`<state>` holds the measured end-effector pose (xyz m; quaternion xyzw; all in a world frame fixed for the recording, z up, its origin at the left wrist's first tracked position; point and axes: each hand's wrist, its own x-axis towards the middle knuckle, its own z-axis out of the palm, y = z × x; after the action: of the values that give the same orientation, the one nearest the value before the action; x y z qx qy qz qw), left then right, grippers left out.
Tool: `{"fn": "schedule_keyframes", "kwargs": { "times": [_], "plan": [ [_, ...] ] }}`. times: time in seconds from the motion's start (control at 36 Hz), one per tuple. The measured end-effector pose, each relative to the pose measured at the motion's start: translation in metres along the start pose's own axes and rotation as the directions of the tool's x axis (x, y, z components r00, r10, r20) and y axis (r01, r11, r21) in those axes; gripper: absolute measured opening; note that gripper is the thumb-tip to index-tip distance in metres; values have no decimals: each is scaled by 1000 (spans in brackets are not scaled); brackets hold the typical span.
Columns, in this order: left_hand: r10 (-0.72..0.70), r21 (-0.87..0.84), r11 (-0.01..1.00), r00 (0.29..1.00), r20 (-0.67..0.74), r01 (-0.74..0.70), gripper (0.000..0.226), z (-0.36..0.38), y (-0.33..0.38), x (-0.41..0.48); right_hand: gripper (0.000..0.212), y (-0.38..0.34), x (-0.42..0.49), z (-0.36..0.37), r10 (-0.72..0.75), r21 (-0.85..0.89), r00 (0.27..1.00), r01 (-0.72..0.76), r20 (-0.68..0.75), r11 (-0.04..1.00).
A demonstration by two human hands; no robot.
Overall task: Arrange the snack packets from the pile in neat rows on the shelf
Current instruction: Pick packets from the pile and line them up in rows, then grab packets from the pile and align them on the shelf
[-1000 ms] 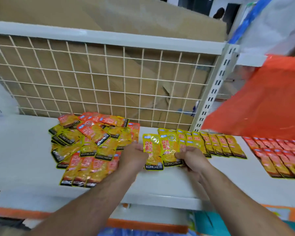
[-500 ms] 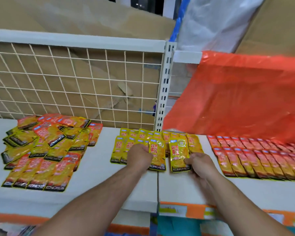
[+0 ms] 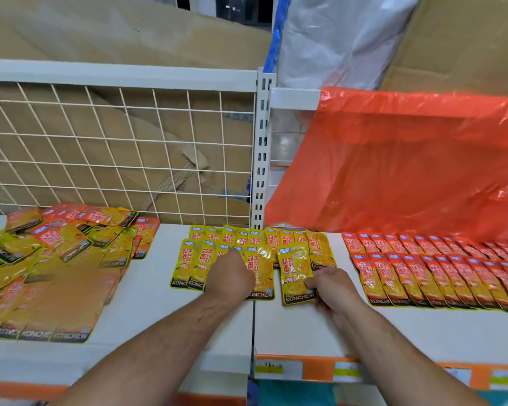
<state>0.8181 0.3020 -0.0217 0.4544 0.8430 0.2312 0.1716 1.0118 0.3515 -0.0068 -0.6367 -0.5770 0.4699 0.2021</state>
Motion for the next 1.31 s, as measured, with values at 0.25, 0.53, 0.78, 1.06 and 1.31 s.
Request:
{"fn": "schedule_keyframes", "kwargs": {
  "times": [0.25, 0.53, 0.78, 1.06, 1.31],
  "plan": [
    [237, 202, 957, 961, -141, -207, 24, -5, -14, -7, 20, -18, 3, 26, 34, 110, 999, -35, 14, 993],
    [323, 324, 907, 938, -128, -268, 55, -12, -38, -10, 13, -18, 4, 40, -164, -525, 984, 106, -65, 845],
    [233, 290, 934, 972, -43, -211, 76, -28, -58, -17, 41, -25, -1, 59, -606, -622, 793, 504, 60, 599],
    [129, 268, 959, 984, -124, -92, 75, -70, -109, -34, 63, -50, -14, 123, -704, -561, 667, 689, 244, 459],
    [93, 264, 964, 968, -232, -29, 70, -123, -186, -34, 77, -97, -42, 207, -734, -520, 581, 773, 350, 364]
  ]
}}
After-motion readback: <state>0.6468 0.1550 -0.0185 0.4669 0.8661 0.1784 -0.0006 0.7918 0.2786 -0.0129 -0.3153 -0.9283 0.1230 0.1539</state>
